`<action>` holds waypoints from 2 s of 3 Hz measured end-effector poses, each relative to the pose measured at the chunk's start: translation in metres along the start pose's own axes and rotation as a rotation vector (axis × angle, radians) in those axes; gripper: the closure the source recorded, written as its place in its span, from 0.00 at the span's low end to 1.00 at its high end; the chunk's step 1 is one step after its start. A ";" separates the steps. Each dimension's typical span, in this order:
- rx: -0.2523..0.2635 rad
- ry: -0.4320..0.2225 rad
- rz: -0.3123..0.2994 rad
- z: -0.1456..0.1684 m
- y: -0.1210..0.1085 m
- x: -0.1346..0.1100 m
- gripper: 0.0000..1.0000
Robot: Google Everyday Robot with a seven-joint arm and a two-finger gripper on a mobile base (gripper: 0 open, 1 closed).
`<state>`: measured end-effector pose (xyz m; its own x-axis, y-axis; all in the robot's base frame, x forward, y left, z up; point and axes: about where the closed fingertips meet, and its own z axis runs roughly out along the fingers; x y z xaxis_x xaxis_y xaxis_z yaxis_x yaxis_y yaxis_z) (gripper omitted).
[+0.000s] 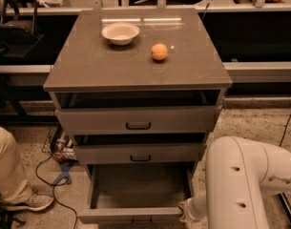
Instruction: Open bottom drawer
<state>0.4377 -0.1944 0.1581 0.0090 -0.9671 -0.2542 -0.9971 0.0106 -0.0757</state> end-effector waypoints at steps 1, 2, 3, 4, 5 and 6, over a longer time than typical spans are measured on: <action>0.000 0.000 0.000 0.000 0.000 0.000 1.00; 0.000 0.000 0.000 0.000 0.000 0.000 1.00; 0.000 0.000 0.000 0.000 0.000 0.000 0.98; 0.000 0.000 0.000 0.000 0.000 0.000 0.86; 0.000 0.000 0.000 0.000 0.000 0.000 0.68; 0.000 0.000 0.000 0.000 0.000 0.000 0.44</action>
Offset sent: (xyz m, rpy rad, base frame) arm -0.1260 -0.1154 -0.0693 0.0844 0.2674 -0.3491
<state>0.4377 -0.1944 0.1580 0.0089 -0.9671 -0.2542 -0.9971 0.0107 -0.0756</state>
